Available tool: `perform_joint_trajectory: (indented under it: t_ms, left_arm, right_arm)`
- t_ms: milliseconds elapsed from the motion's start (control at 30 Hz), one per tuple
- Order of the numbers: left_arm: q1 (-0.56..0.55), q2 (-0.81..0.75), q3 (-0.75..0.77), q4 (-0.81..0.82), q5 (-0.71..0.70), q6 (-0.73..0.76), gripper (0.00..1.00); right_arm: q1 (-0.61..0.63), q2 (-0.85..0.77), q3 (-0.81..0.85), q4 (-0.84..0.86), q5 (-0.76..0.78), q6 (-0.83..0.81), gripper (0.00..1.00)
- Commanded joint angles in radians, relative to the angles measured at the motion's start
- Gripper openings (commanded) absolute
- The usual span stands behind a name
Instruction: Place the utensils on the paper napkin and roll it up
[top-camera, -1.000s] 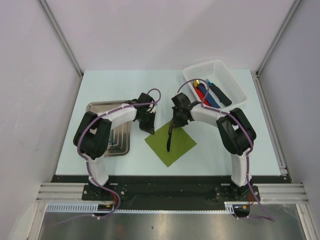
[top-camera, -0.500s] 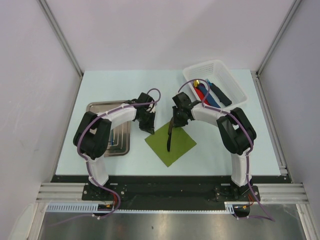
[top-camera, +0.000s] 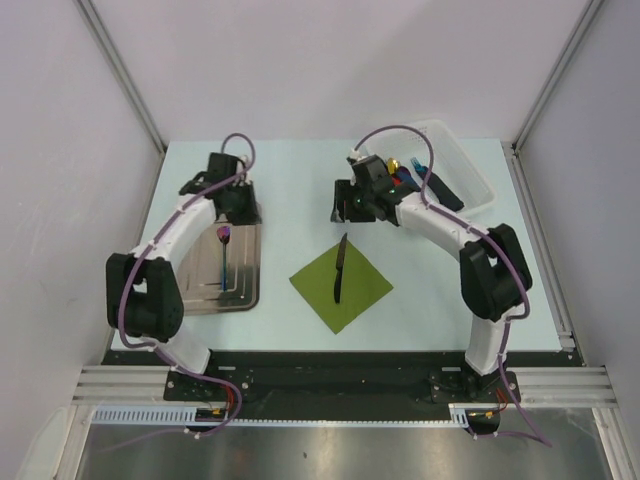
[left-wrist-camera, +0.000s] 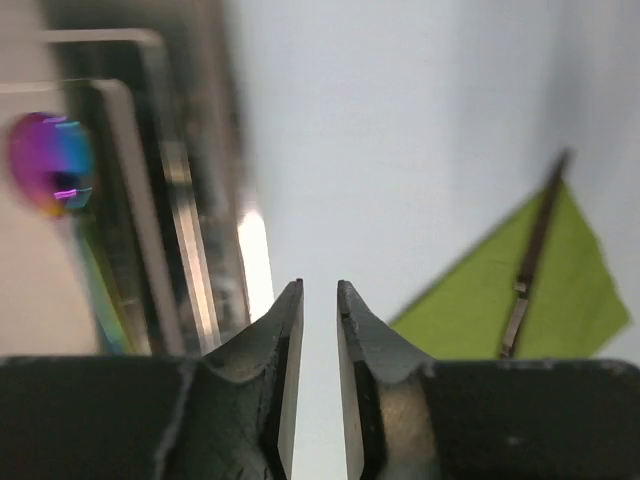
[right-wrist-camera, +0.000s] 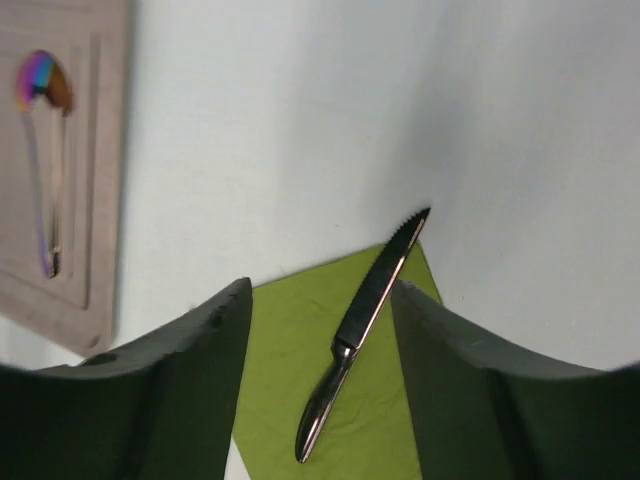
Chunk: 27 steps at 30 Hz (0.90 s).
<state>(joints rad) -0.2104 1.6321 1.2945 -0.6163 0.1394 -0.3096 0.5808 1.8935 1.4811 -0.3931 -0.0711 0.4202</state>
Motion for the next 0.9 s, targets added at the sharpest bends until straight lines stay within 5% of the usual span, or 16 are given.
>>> perform_joint_trajectory:
  t_ms: [0, 100, 233, 400, 867]
  left_arm:
    - [0.16, -0.045, 0.0, -0.134, -0.116, 0.139, 0.26]
    - [0.248, -0.028, -0.001, -0.192, -0.136, 0.207, 0.26]
    - [0.312, 0.001, -0.024, -0.186, -0.136, 0.286, 0.35]
    - [0.325, 0.09, -0.018, -0.168, -0.071, 0.306, 0.35]
    - [0.293, 0.236, -0.014, -0.027, -0.015, 0.27, 0.35]
  right_arm:
    - [-0.032, -0.102, 0.045, 0.019, -0.117, -0.07, 0.71]
    - [-0.047, -0.126, 0.044, -0.007, -0.18, -0.121, 0.99]
    - [-0.074, -0.149, 0.002, -0.026, -0.271, -0.155, 1.0]
    - [-0.107, -0.166, -0.041, -0.01, -0.429, -0.175, 1.0]
    - [-0.165, -0.137, -0.056, -0.032, -0.51, -0.155, 1.0]
